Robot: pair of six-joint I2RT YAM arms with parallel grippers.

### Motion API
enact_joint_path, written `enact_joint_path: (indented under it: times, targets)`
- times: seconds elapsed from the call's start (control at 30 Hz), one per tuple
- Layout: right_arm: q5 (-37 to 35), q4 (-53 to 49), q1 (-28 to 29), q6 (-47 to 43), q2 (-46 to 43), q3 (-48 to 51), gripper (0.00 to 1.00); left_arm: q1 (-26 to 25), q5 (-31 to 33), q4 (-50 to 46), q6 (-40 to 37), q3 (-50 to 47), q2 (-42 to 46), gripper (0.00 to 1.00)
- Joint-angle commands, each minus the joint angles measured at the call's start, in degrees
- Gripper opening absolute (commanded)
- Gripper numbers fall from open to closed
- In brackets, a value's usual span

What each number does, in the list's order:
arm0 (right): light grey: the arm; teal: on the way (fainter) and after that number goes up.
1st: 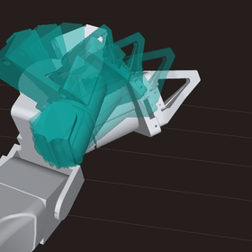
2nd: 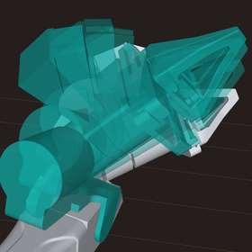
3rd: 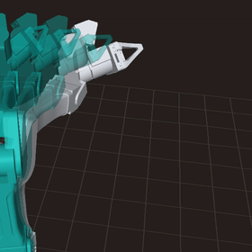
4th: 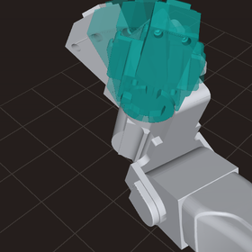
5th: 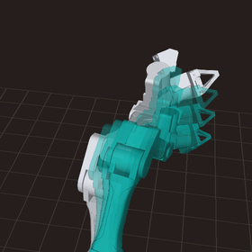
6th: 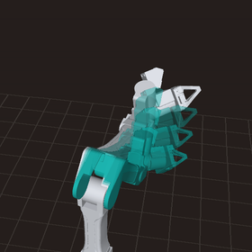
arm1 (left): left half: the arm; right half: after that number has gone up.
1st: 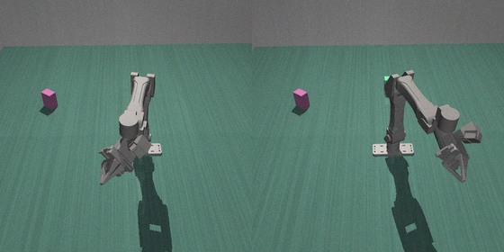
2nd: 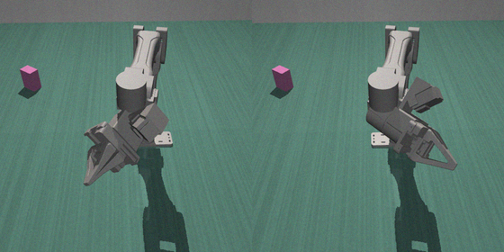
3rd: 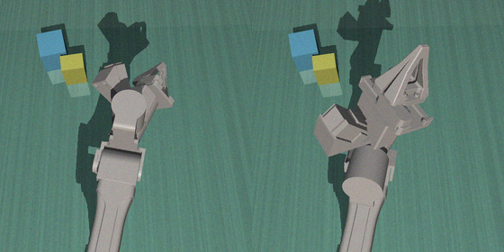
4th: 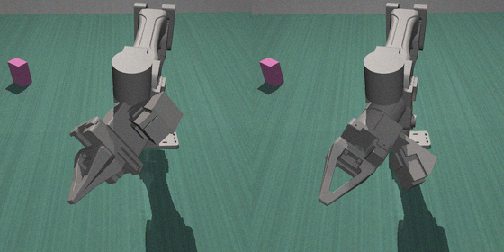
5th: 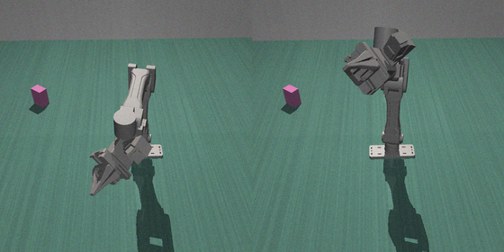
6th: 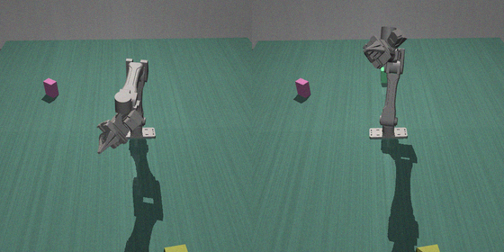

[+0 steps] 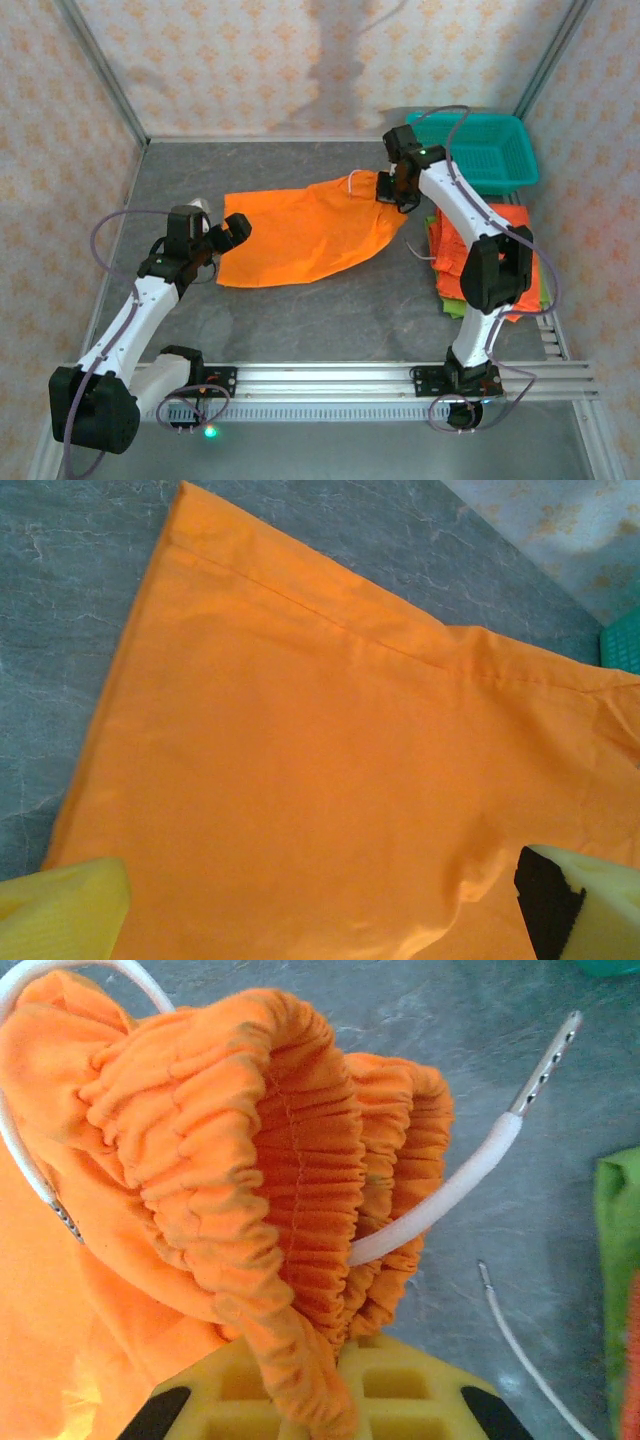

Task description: Fold and stack the shorts

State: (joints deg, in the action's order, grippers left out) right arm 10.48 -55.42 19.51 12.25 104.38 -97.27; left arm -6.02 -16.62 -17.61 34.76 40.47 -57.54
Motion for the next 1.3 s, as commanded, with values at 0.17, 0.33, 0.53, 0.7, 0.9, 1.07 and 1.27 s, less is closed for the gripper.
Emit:
enact_joint_path:
  times: [0.17,0.33,0.53,0.7,0.9,1.07,1.27]
  targets:
    - [-15.5,-13.2,1.1,-6.9,-1.7,-7.6,0.00,-0.3,-2.5,0.2,-0.8,2.6,0.1,1.00]
    - [-24.9,-18.3,1.4,-9.7,-0.1,-13.4,0.00,-0.4,-2.9,0.5,-0.6,2.5,0.0,1.00]
    - [-33.6,-23.7,3.1,-10.4,4.0,-21.8,0.00,-0.4,-2.8,0.5,-0.7,2.2,0.1,1.00]
    - [-39.6,-27.7,7.7,-9.3,8.3,-27.3,0.00,-0.4,-2.8,0.7,-0.6,1.5,0.2,1.00]
    - [-42.3,-32.2,14.1,-5.3,13.6,-33.3,0.00,-0.3,-4.6,2.9,0.9,0.5,-0.2,1.00]
    - [-42.2,-32.9,17.5,-3.3,16.2,-35.9,0.00,-1.1,-10.6,8.3,4.8,1.0,-4.8,0.73]
    - [-41.1,-33.3,19.7,-2.4,18.5,-38.0,0.00,-6.1,-14.0,13.2,9.0,6.5,-17.0,0.10]
